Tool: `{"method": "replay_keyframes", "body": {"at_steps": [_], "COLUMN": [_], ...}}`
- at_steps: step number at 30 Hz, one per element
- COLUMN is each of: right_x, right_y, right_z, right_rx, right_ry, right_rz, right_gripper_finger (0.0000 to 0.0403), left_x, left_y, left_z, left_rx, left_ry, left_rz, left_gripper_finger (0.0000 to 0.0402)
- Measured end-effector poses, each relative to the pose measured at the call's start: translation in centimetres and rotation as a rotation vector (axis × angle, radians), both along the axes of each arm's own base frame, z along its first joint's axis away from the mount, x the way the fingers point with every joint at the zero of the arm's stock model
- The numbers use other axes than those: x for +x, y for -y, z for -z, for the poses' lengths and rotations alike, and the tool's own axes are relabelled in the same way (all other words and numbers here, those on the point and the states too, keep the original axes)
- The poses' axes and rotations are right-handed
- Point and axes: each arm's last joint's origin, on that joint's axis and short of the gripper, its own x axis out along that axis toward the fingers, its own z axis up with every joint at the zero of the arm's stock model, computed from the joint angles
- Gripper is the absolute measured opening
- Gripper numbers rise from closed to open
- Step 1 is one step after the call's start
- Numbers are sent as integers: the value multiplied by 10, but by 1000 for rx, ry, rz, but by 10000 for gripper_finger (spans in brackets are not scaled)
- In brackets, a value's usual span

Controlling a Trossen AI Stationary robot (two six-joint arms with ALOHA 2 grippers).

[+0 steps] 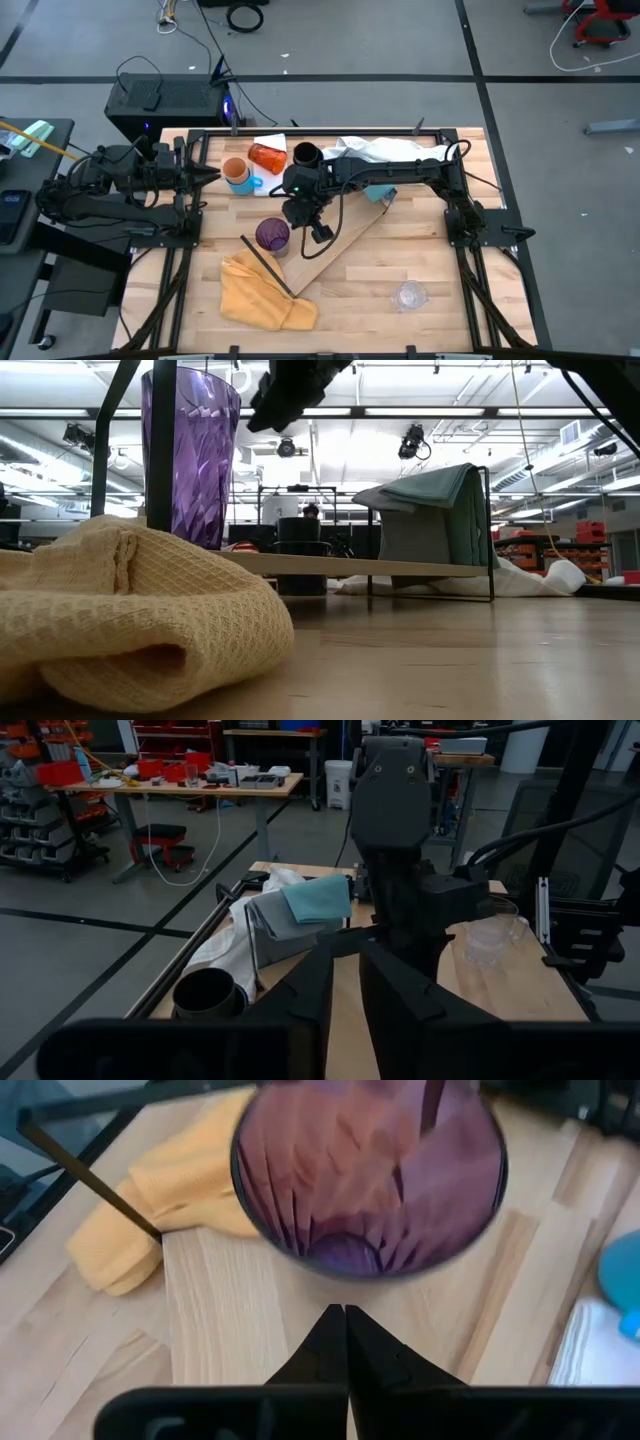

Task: Stack small to large cups/mugs on shelf
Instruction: Put the orange cup on the shelf

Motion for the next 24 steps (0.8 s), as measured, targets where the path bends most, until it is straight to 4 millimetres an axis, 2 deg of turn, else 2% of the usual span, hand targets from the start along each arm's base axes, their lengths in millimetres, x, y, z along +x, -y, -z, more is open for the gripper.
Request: {"method": "replay_keyframes", "body": {"at_steps": [6,9,17,24], "right_x": [-9,-16,-42,-83], "right_y": [13,19,37,49], "right_z": [2,-8,-54,-102], "right_rx": [-3,-23,-19,6], "right_ry": [-85,-90,11,94], "right_rz": [39,48,127,227], "right_gripper_finger": [0,0,0,0], "left_x": [0,0,0,0], "left_y": [0,0,0,0], "left_z": [0,0,0,-1], "left_rx": [0,-1,-1,-18], "left_ry": [0,0,2,9], "left_rz": [0,0,0,-3], "left_gripper_finger": [58,58,67,65]}}
